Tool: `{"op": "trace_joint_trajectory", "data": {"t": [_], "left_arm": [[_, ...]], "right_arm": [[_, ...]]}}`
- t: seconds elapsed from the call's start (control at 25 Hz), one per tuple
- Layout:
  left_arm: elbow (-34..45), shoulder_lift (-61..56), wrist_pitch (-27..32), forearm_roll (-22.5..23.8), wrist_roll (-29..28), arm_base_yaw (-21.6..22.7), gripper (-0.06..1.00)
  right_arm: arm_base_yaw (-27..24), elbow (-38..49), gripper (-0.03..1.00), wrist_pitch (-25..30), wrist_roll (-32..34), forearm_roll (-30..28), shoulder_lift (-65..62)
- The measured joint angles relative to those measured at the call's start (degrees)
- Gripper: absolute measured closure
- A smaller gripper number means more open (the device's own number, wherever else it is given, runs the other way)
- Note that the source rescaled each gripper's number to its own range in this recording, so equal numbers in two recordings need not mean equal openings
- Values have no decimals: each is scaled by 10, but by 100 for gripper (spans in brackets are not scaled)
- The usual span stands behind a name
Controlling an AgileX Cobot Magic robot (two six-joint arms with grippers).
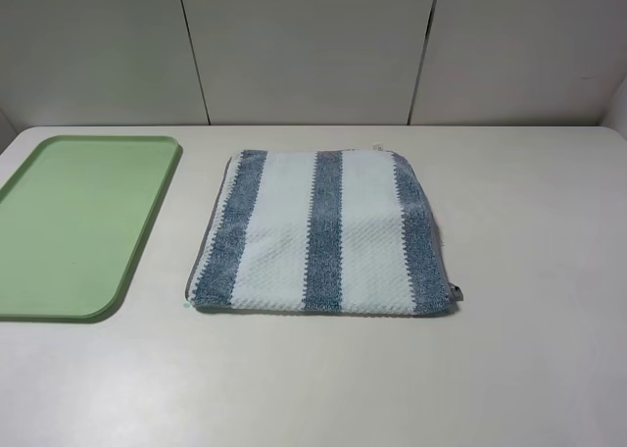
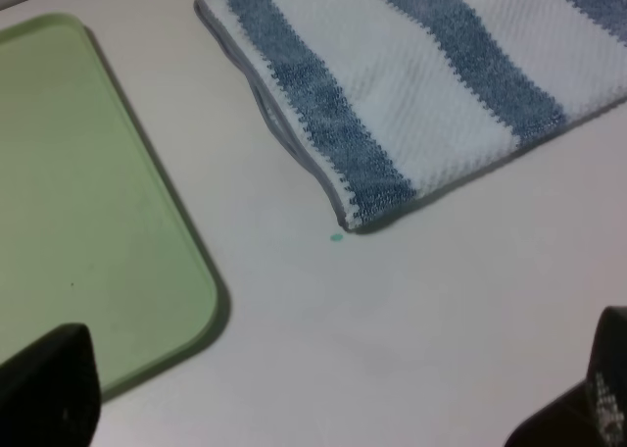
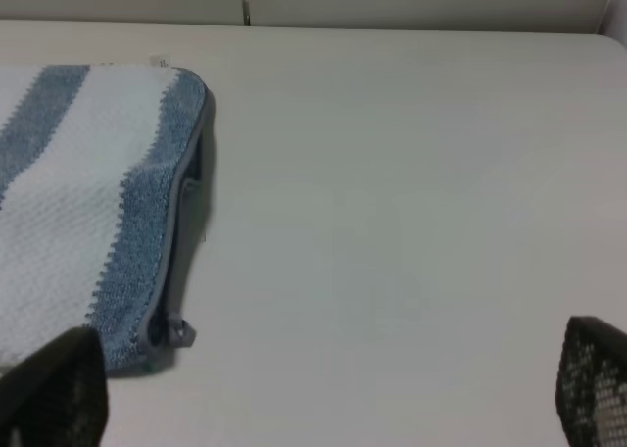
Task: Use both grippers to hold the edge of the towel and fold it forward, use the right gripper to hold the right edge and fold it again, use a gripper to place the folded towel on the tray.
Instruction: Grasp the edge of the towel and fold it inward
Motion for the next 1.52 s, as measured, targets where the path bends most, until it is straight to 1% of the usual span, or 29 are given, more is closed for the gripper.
{"op": "trace_joint_trajectory", "data": {"t": [1.4,1.52], "left_arm": [[0,0,0,0,-2,0,-5],[-1,25,0,0,-4,0,-5]], "right_arm": [[0,0,-3,-1,0,0,0],[0,0,-3,-1,0,0,0]]}}
